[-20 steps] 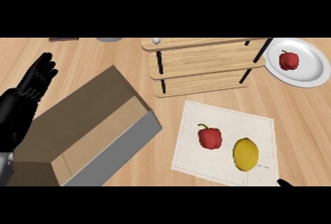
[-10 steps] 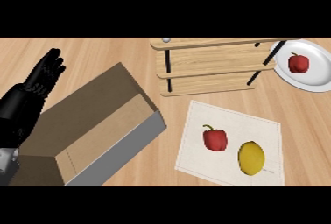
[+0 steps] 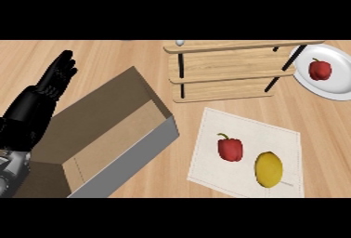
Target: Pick the lemon from the placemat and place it in the tiered shelf
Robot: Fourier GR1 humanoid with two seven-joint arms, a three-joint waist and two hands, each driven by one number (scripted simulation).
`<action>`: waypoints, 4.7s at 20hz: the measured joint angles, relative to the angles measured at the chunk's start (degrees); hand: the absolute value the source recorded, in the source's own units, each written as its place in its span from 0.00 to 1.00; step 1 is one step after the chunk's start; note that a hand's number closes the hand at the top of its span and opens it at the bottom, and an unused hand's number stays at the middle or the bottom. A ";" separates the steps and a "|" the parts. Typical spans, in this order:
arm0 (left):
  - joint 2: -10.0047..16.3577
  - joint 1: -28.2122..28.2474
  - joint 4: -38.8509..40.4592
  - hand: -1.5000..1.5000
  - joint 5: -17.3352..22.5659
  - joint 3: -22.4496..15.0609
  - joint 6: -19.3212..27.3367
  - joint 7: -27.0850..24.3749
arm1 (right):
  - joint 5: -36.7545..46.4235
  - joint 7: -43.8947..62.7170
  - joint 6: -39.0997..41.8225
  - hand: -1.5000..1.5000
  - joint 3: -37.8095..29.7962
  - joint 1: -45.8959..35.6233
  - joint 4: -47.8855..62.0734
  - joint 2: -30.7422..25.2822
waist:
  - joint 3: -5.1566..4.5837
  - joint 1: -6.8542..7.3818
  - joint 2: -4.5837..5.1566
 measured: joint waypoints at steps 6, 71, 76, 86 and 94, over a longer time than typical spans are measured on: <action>0.13 -0.90 1.05 0.50 0.16 -1.27 1.11 -0.48 | 3.24 4.69 2.78 0.00 1.59 -5.95 0.53 0.14 | 0.09 0.15 -0.31; 4.72 -3.46 4.86 0.50 8.48 -10.36 10.23 -7.21 | 23.32 4.89 11.50 1.00 5.57 -21.94 25.49 17.60 | 0.79 -1.66 -1.36; 4.86 -4.18 4.93 0.50 9.22 -10.88 9.90 -8.00 | 25.30 3.80 12.33 1.00 11.72 -24.55 27.19 17.54 | 0.66 -0.79 -1.16; 3.89 -7.81 6.18 0.50 10.43 -12.85 9.66 -7.35 | 20.76 2.33 14.13 1.00 39.26 -38.34 32.43 17.71 | 0.58 1.73 -0.45; 4.42 -7.06 6.90 0.50 11.75 -13.03 10.12 -8.40 | 18.65 3.21 2.51 1.00 45.86 -46.53 27.09 17.26 | 0.76 0.46 -1.03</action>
